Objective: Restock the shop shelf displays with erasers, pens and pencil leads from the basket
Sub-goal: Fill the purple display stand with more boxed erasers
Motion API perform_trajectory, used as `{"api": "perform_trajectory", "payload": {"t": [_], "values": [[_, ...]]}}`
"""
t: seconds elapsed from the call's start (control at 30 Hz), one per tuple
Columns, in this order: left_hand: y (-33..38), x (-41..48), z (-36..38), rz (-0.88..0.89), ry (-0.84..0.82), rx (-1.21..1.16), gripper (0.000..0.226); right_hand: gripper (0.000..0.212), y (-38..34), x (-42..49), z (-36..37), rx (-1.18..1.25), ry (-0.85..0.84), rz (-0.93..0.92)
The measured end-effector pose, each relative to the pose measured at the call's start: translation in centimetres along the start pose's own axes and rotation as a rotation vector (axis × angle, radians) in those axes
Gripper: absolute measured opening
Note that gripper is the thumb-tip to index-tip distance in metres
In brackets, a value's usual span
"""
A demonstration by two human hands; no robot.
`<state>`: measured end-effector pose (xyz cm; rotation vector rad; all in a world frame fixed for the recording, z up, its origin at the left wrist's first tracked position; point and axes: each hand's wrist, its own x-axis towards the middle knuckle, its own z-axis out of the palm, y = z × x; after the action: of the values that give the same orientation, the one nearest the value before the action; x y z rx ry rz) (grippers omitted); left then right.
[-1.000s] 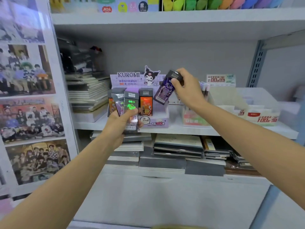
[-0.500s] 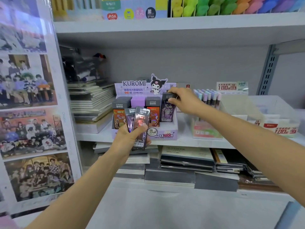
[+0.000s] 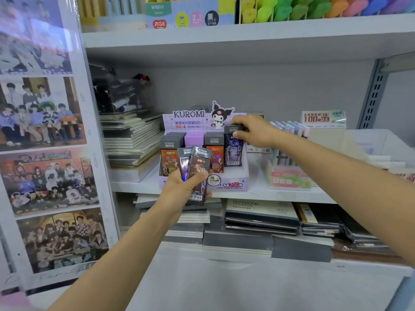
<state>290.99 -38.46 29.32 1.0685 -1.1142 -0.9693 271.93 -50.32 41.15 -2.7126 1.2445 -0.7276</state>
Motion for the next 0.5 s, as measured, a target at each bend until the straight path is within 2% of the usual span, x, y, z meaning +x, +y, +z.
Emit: {"api": "perform_trajectory", "payload": {"t": [0.1,0.27,0.37,0.5], "values": [[0.1,-0.1,0.1,-0.004,0.006,-0.001,0.028,0.001,0.0,-0.3,0.4,0.032,0.051,-0.003],[0.1,-0.3,0.3,0.009,0.008,-0.004,0.022,0.018,0.2,-0.2,-0.6,-0.041,-0.027,0.023],[0.2,-0.3,0.3,0.013,0.006,-0.005,0.020,0.012,-0.1,-0.3,0.2,-0.003,0.046,0.019],[0.2,-0.3,0.3,0.012,0.005,-0.008,0.020,0.023,-0.2,-0.4,1.3,0.068,0.120,0.017]]}}
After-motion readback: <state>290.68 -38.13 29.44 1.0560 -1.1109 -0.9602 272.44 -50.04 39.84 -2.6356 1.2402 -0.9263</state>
